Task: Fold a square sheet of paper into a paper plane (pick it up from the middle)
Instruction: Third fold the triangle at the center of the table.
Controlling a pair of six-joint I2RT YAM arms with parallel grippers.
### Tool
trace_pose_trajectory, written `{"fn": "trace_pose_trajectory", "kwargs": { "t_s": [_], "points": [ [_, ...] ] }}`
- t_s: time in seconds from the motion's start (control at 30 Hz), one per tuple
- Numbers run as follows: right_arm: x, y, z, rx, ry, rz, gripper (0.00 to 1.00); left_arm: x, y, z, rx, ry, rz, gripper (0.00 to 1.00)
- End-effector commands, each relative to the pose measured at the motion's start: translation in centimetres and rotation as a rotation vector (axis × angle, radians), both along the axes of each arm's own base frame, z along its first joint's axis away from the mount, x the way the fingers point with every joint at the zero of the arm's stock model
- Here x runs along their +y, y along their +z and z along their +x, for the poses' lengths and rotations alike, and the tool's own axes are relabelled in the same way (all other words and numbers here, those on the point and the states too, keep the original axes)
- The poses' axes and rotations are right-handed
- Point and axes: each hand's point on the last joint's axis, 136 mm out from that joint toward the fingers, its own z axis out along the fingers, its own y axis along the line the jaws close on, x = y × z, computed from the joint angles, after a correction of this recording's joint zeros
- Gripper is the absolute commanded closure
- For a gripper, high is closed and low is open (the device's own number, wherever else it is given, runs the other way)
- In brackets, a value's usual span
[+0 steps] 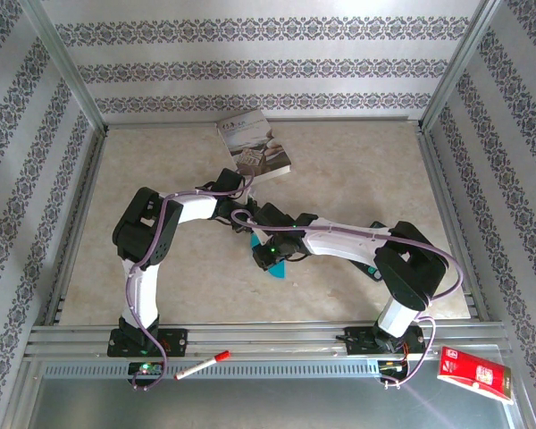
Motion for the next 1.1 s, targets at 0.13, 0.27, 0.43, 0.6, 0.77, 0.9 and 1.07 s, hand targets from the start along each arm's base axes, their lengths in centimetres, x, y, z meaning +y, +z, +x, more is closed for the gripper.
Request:
{"fn": "trace_pose_trajectory", "kwargs": {
  "t_s": [0.13, 0.27, 0.43, 0.6, 0.77, 0.9, 1.07],
  "points": [
    [-0.4, -0.6, 0.6, 0.04, -0.017, 0.049, 0.92, 0.6, -1.7, -0.7, 0.027, -0.022, 0.057, 0.85],
    [-0.6, -0.6, 1.1, 0.071, -0.022, 0.079, 0.91, 0.7, -2.1, -0.8, 0.032, -0.025, 0.066, 0.86],
    [-1.3, -0.7, 1.9, 0.108, -0.033, 0.099, 0.9, 0.8, -2.3, -0.8, 0.032, -0.032, 0.077, 0.85],
    [-2.0, -0.7, 3.1, 0.117, -0.048, 0.107, 0.9, 0.9, -2.5, -0.9, 0.032, -0.039, 0.09, 0.86],
    [-2.5, -1.0, 3.8, 0.127, -0.063, 0.111, 0.9, 1.0, -2.7, -0.9, 0.033, -0.04, 0.096, 0.85],
    [-2.8, -1.3, 4.4, 0.135, -0.073, 0.11, 0.9, 1.0, -2.7, -0.8, 0.03, -0.042, 0.097, 0.86],
    [-2.6, -1.7, 5.1, 0.139, -0.069, 0.104, 0.9, 1.0, -2.7, -0.8, 0.03, -0.046, 0.099, 0.86]
  ]
}}
